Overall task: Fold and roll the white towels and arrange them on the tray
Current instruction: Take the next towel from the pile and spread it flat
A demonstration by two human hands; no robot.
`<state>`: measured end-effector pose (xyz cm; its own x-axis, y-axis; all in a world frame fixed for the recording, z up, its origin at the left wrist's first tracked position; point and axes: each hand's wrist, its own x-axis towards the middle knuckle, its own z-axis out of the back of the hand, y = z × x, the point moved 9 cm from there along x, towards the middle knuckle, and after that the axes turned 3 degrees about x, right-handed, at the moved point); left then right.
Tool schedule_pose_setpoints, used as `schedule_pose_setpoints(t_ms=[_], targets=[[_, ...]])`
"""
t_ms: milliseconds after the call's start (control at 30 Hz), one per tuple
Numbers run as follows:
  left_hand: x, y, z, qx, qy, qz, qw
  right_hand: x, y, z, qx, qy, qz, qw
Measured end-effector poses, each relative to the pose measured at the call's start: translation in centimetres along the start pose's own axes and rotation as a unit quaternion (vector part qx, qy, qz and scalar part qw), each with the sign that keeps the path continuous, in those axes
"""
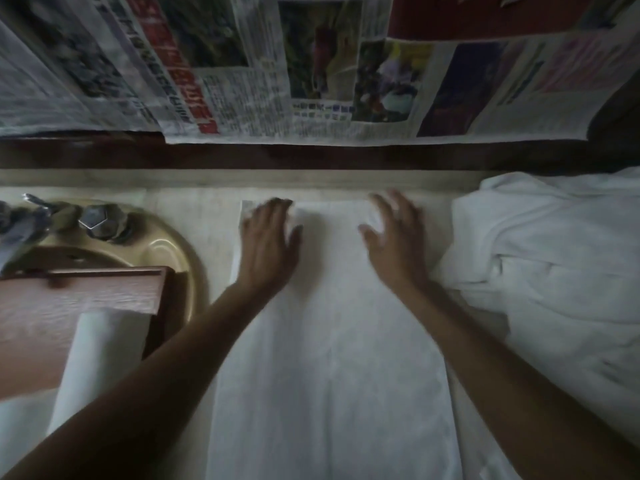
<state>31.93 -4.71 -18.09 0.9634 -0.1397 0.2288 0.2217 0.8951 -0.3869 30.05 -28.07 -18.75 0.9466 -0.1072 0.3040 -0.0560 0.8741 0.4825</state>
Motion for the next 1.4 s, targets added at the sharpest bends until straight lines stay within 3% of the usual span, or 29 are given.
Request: schedule_pose_setpoints(t_ms=[67, 133, 333, 467, 600, 767, 867, 1000, 1133, 1233, 1300, 1400], targets=[[-1.7, -2.0, -3.5, 0.026, 0.094, -0.060, 0.993, -2.2, 2.7, -3.6, -0.038, 0.070, 0.054, 0.995], [-2.1, -0.6, -4.9, 0.057, 0.134, -0.079, 0.986, -3.0, 2.0, -4.5, -0.084, 0.091, 0.083, 0.989], [-1.0, 7.3, -1.6, 0.129, 0.135, -0.011, 0.982, -0.2, -5.4, -0.5, -0.155, 0.083, 0.016, 0.984], [-7.0, 0.0, -1.3, 0.072, 0.105, -0.029, 0.991, -6.5, 1.1, -0.8, -0.076, 0.078, 0.012, 0.994], [-13.6, -2.5, -3.1, 0.050, 0.123, -0.097, 0.986, -14.2, 4.3, -1.1, -0.069, 0.134, 0.096, 0.984], [-14.7, 4.7, 1.0, 0.084, 0.069, -0.003, 0.994, -13.4, -4.4, 4.9, -0.098, 0.029, 0.026, 0.994], [-18.0, 0.4, 1.4, 0.023, 0.056, -0.020, 0.998, -17.0, -0.7, 5.5, -0.068, 0.007, -0.009, 0.998], [-23.8, -5.3, -1.0, -0.017, 0.117, -0.089, 0.989, -24.1, 7.2, 1.8, -0.056, 0.114, 0.086, 0.988], [-25.5, 2.0, 1.9, 0.053, 0.080, -0.073, 0.993, -24.8, 0.3, 4.7, -0.086, 0.086, 0.042, 0.992], [-27.9, 4.7, 4.6, 0.023, 0.059, -0.041, 0.997, -25.8, -2.5, 7.5, -0.092, 0.041, -0.030, 0.994], [-29.8, 1.6, 4.8, -0.008, 0.069, -0.041, 0.997, -27.8, 1.1, 6.9, -0.079, 0.038, -0.023, 0.996], [-33.2, -4.1, 2.8, -0.028, 0.112, -0.090, 0.989, -32.3, 8.7, 3.5, -0.057, 0.117, 0.035, 0.991]])
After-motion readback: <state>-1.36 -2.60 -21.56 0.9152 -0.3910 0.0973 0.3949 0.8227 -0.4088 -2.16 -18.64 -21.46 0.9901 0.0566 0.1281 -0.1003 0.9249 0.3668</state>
